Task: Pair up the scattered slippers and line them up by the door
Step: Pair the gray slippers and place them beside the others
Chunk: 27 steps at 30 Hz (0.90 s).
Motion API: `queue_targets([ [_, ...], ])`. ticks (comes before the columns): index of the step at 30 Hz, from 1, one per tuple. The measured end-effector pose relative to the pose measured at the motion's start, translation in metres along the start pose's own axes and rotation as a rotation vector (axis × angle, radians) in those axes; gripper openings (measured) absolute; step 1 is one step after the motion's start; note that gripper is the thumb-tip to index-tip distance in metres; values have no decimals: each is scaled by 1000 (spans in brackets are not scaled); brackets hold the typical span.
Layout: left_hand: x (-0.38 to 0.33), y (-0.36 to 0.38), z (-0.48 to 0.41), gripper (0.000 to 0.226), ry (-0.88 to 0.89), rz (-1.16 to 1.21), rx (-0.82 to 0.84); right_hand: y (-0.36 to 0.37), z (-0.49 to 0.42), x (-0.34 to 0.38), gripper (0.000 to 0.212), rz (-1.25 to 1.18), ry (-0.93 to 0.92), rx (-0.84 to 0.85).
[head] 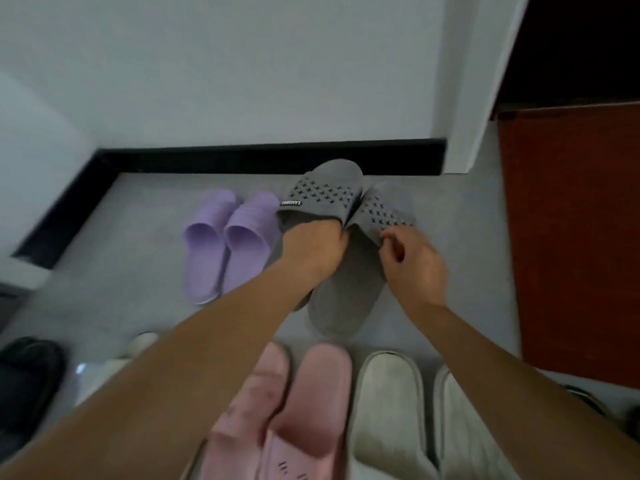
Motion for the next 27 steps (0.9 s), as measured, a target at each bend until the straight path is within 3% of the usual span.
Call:
queue_targets([
  [5,92,-37,82,40,-200,-213,127,75,28,74,13,-101,-95,172],
  [10,181,-56,194,46,-360,-182,219,131,80,163,18,-114,-343,445],
  [16,260,-37,303,42,-530,-126,252,183,148,206,26,-66,-546,685],
  [19,281,-11,357,41,-552,-46,281,219,178,239,26,-50,-590,752],
  [24,304,24,438,44,-542,138,280,287,265,279,36,125,-730,1098],
  [27,327,38,468,46,-564,188,304,311,299,290,40,218,-788,1183],
])
Point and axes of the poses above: each hand's wrist, its own z-axis away from the middle knuckle, its own y-axis out of the palm, x = y × z, the point moved 9 cm from there along -z, towards the middle knuckle, and after that the axes turned 6 degrees about x, right-handed, at the moved point
